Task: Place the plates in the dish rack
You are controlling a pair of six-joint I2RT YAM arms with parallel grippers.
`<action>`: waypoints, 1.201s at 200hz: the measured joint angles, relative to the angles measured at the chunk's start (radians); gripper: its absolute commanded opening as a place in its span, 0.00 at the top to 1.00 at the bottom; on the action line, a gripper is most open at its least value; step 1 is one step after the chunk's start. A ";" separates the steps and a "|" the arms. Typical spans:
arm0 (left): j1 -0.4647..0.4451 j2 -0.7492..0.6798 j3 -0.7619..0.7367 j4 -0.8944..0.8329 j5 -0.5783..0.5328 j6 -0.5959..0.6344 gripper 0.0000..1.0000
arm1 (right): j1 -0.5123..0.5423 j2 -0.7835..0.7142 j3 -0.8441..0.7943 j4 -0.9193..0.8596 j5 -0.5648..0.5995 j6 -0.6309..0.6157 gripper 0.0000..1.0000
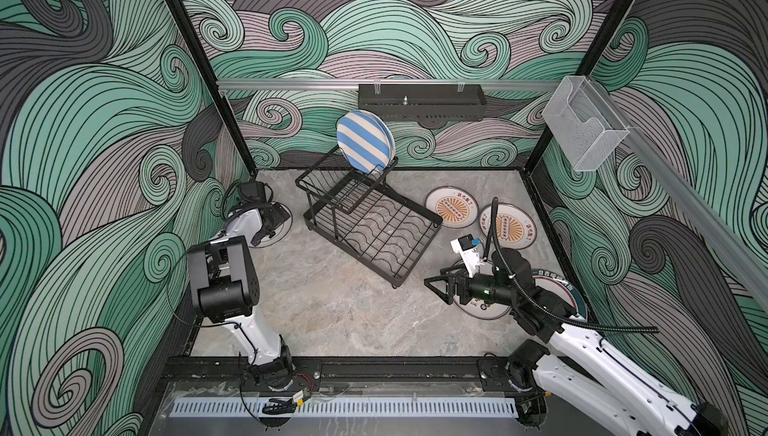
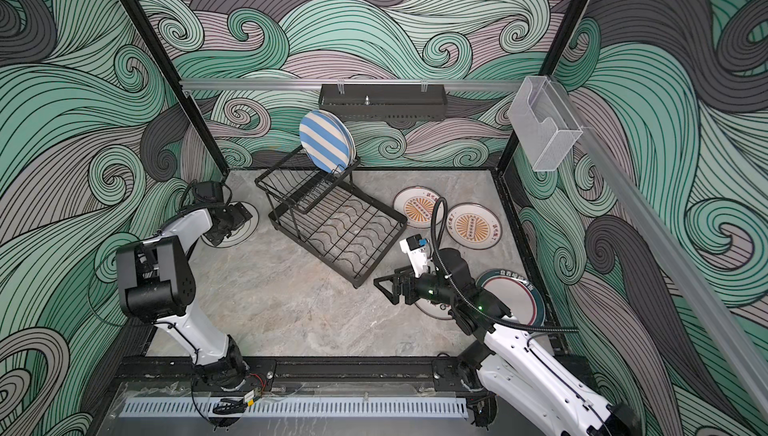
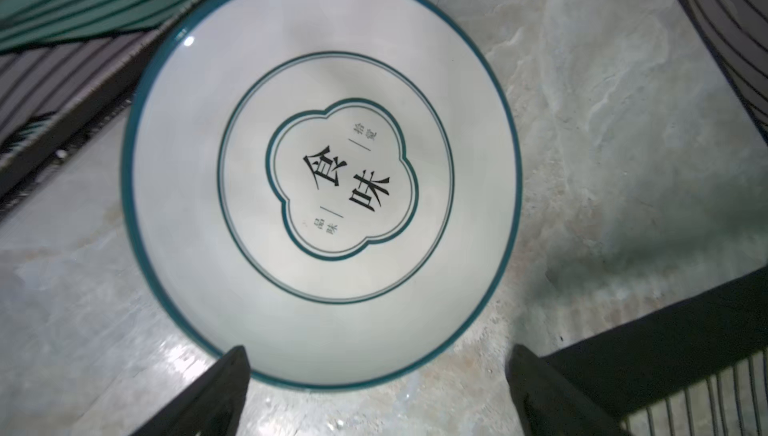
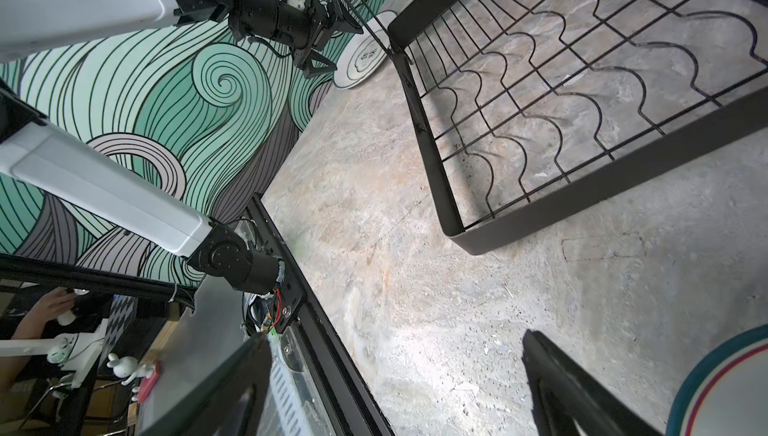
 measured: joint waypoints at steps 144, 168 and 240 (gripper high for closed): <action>0.044 0.117 0.029 0.046 0.140 -0.063 0.01 | 0.000 -0.001 -0.058 0.024 -0.026 0.000 0.07; 0.044 0.118 0.029 0.045 0.144 -0.069 0.01 | 0.000 -0.009 -0.061 0.025 -0.026 0.001 0.06; 0.043 0.045 -0.060 0.036 0.175 -0.083 0.01 | 0.000 -0.026 -0.072 0.021 -0.029 0.000 0.05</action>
